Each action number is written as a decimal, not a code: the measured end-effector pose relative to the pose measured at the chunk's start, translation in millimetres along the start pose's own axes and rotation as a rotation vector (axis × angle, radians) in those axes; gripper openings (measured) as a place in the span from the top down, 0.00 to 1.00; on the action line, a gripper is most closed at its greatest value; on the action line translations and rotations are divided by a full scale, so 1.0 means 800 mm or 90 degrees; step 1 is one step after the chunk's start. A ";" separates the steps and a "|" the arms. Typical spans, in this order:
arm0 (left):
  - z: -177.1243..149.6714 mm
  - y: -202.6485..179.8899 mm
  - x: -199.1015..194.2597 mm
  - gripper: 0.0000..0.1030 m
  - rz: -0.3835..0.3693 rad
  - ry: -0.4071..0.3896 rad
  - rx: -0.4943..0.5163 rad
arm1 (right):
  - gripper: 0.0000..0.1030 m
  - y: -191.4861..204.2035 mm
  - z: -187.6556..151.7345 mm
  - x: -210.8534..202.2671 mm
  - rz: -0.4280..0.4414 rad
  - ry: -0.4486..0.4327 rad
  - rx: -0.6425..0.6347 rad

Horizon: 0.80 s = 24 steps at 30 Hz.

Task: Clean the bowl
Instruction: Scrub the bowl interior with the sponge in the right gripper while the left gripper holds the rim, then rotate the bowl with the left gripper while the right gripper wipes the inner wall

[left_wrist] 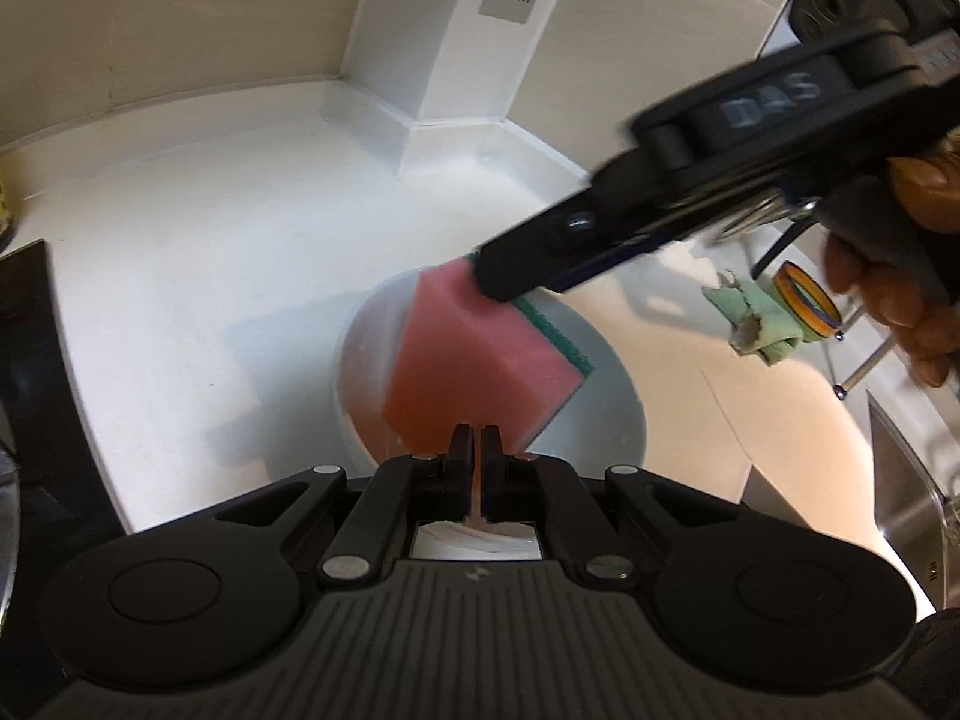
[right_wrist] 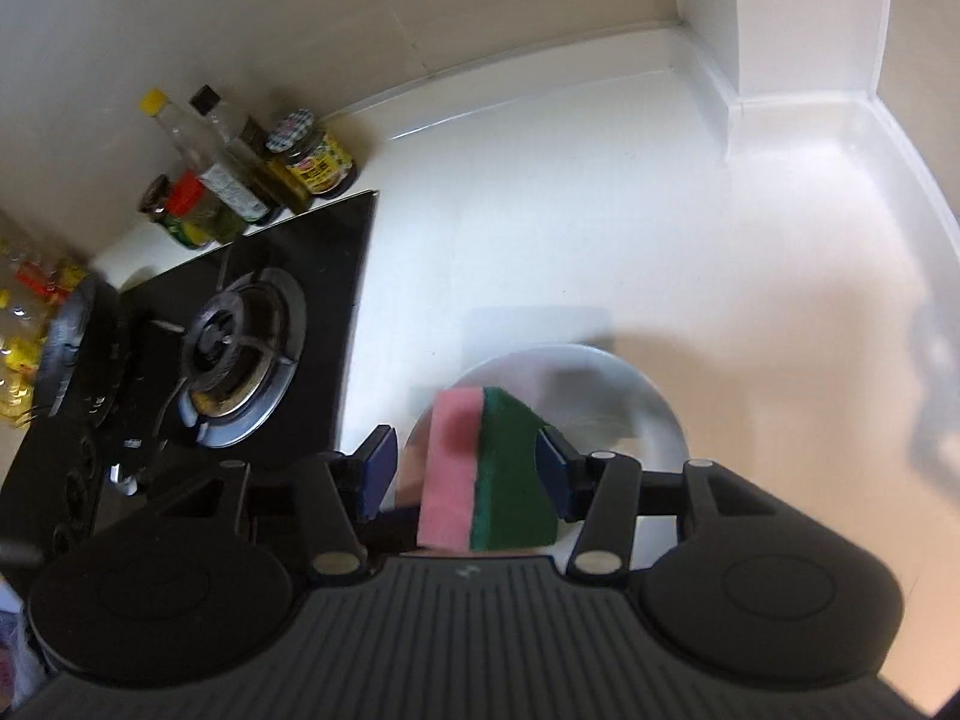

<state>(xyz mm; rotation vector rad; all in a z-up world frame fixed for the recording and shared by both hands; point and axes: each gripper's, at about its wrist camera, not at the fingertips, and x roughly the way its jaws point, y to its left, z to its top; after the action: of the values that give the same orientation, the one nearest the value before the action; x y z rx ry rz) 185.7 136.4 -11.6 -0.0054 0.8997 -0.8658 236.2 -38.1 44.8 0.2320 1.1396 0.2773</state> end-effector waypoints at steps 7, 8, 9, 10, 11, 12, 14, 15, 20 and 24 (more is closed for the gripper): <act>-0.015 0.002 -0.023 1.00 -0.012 -0.008 -0.012 | 0.59 0.018 0.016 0.046 -0.050 0.086 -0.061; -0.019 0.005 -0.031 1.00 -0.013 -0.011 -0.021 | 0.63 0.018 0.016 0.050 -0.054 0.097 -0.079; -0.023 0.008 -0.039 1.00 -0.014 -0.015 -0.030 | 0.65 0.018 0.015 0.051 -0.053 0.101 -0.097; -0.026 0.010 -0.045 1.00 -0.013 -0.018 -0.038 | 0.68 0.018 0.015 0.050 -0.052 0.104 -0.116; -0.029 0.016 -0.054 1.00 -0.008 -0.021 -0.055 | 0.69 0.019 0.014 0.048 -0.052 0.106 -0.141; -0.031 0.022 -0.059 1.00 -0.005 -0.024 -0.071 | 0.69 0.020 0.013 0.045 -0.050 0.109 -0.180; -0.029 0.031 -0.060 0.92 0.007 -0.022 -0.105 | 0.70 0.024 0.005 0.039 -0.040 0.123 -0.266; -0.027 0.037 -0.058 0.87 0.015 -0.019 -0.127 | 0.70 0.028 -0.002 0.035 -0.037 0.130 -0.338; -0.014 0.043 -0.034 0.84 0.035 0.004 -0.203 | 0.70 0.046 -0.035 0.024 -0.024 0.124 -0.579; -0.007 0.042 -0.013 0.76 0.054 0.032 -0.252 | 0.71 0.058 -0.059 0.019 -0.024 0.125 -0.696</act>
<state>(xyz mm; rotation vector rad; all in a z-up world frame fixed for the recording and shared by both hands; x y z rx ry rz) 200.2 167.8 -19.7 -0.2874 1.0986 -0.6001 194.2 12.7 27.9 -0.7941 1.0358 0.8535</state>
